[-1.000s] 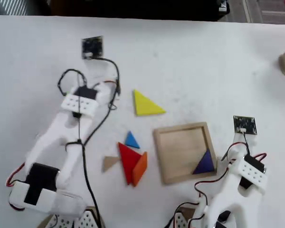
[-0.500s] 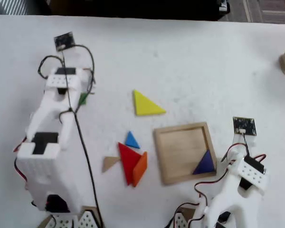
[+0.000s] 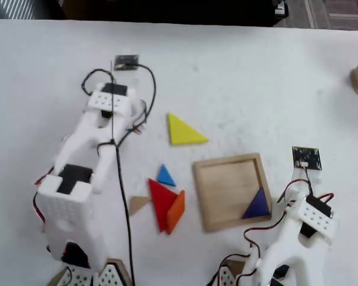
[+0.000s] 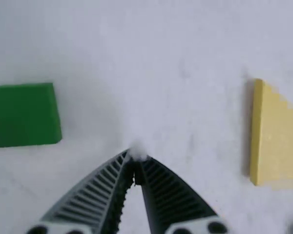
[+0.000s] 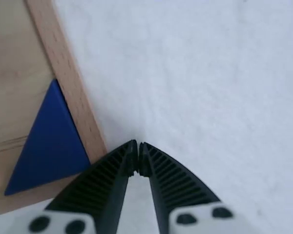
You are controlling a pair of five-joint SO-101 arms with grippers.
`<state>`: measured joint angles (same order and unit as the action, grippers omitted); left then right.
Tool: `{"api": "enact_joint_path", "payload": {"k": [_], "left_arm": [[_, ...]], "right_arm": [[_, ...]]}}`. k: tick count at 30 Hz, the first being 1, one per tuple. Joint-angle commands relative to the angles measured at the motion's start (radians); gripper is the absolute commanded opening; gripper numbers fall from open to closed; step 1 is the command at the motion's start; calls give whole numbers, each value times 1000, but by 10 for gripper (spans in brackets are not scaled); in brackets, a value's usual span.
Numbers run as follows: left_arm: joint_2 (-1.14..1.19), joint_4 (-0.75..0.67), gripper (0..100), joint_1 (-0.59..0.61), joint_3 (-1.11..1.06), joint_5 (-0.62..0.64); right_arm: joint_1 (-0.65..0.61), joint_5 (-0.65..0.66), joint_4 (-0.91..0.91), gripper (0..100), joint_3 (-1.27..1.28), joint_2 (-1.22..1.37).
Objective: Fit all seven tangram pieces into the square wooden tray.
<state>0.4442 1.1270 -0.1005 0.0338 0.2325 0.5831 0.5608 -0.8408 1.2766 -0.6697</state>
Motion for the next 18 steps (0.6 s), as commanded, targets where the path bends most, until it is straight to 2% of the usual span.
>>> {"api": "enact_joint_path", "payload": {"k": [1,4,13,15,18], "left_arm": [[-136,-60,23,-54,-80,12],[-200,-94,23,-101,-166,12],[-430,-100,23,-351,-446,9],[-470,-100,23,-387,-483,-46],[-519,-95,23,-437,-545,-207]], "right_arm": [[-7,12,-4,18,-6,-25],[-12,12,-4,18,-6,-25],[-12,12,16,18,-6,-19],[-12,12,16,18,-6,-19],[-13,12,16,18,-6,-19]]}}
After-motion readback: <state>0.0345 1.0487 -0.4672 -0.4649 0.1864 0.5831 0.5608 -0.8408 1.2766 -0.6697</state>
